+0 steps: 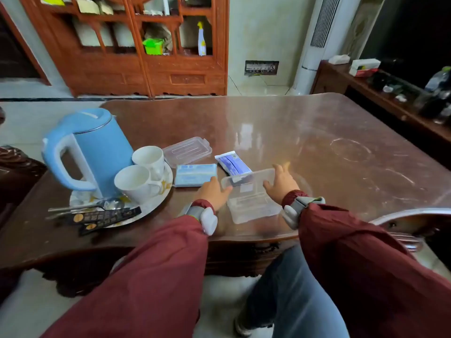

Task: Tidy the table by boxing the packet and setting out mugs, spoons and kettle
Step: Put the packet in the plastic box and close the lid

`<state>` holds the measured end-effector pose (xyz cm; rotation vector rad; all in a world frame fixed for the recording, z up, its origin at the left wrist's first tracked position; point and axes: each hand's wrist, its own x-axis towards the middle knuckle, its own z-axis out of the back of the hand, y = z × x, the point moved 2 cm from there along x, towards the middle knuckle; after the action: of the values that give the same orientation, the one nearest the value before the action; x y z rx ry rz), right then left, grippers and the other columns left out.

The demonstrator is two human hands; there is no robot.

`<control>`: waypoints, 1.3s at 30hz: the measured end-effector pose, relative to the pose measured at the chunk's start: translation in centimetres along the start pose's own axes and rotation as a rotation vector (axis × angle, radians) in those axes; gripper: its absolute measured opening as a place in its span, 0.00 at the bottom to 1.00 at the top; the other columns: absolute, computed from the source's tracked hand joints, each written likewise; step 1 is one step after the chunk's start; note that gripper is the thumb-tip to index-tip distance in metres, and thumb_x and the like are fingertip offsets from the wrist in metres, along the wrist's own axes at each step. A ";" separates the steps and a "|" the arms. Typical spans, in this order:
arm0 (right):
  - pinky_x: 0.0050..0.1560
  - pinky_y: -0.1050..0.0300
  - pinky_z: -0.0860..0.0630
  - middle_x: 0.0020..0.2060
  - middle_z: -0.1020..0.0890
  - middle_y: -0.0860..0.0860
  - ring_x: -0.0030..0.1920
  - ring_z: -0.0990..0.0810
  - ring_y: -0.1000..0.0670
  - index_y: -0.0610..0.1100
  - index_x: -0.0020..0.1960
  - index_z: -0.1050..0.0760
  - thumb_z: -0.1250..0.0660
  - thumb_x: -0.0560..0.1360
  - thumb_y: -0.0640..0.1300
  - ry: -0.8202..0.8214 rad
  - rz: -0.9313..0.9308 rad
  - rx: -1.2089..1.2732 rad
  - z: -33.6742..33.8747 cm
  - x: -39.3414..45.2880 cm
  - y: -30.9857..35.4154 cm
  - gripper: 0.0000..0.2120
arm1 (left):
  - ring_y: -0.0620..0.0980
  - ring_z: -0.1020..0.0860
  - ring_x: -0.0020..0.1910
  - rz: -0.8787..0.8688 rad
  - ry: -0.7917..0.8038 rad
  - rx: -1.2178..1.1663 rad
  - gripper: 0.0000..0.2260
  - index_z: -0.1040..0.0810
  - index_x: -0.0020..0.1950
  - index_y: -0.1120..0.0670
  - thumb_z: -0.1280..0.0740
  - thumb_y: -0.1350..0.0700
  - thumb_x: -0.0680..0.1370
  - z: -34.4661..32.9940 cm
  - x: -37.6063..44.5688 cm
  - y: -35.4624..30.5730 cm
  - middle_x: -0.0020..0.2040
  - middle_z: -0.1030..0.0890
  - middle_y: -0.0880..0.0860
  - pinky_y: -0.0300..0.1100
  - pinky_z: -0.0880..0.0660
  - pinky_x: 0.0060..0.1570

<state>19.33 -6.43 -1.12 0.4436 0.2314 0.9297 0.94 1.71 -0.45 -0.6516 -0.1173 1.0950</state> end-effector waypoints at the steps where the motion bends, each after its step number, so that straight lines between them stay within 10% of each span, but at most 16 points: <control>1: 0.63 0.48 0.31 0.68 0.33 0.38 0.63 0.27 0.38 0.39 0.72 0.43 0.37 0.75 0.46 0.016 -0.025 0.004 -0.2 0.1 -0.1 0.30 | 0.62 0.26 0.64 -0.002 0.003 -0.021 0.23 0.33 0.66 0.62 0.40 0.45 0.80 -0.3 -0.1 -0.1 0.65 0.25 0.62 0.49 0.29 0.58; 24: 0.50 0.50 0.28 0.55 0.21 0.36 0.55 0.22 0.35 0.41 0.60 0.35 0.45 0.73 0.39 0.092 -0.209 0.040 -4.2 0.0 2.9 0.16 | 0.62 0.23 0.57 0.153 -0.345 -0.243 0.17 0.27 0.57 0.60 0.46 0.49 0.82 0.8 2.2 6.9 0.59 0.21 0.63 0.49 0.28 0.54; 33: 0.46 0.51 0.31 0.52 0.21 0.37 0.53 0.22 0.36 0.41 0.56 0.36 0.46 0.73 0.38 0.078 -0.240 0.013 -4.3 0.0 3.0 0.12 | 0.60 0.36 0.70 -0.085 -0.214 0.404 0.22 0.35 0.71 0.56 0.37 0.56 0.78 0.3 5.5 9.5 0.73 0.39 0.61 0.50 0.35 0.69; 39: 0.45 0.51 0.32 0.52 0.21 0.37 0.52 0.22 0.36 0.41 0.55 0.36 0.45 0.73 0.38 0.072 -0.240 0.022 -4.1 -0.1 3.0 0.11 | 0.61 0.32 0.65 -0.008 -0.266 0.304 0.22 0.34 0.70 0.57 0.36 0.52 0.78 0.1 6.0 9.9 0.66 0.29 0.61 0.51 0.33 0.65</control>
<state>15.55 -3.89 -3.36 0.3931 0.3531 0.7088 -4.07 9.81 -7.08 -0.2317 -0.1773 1.1596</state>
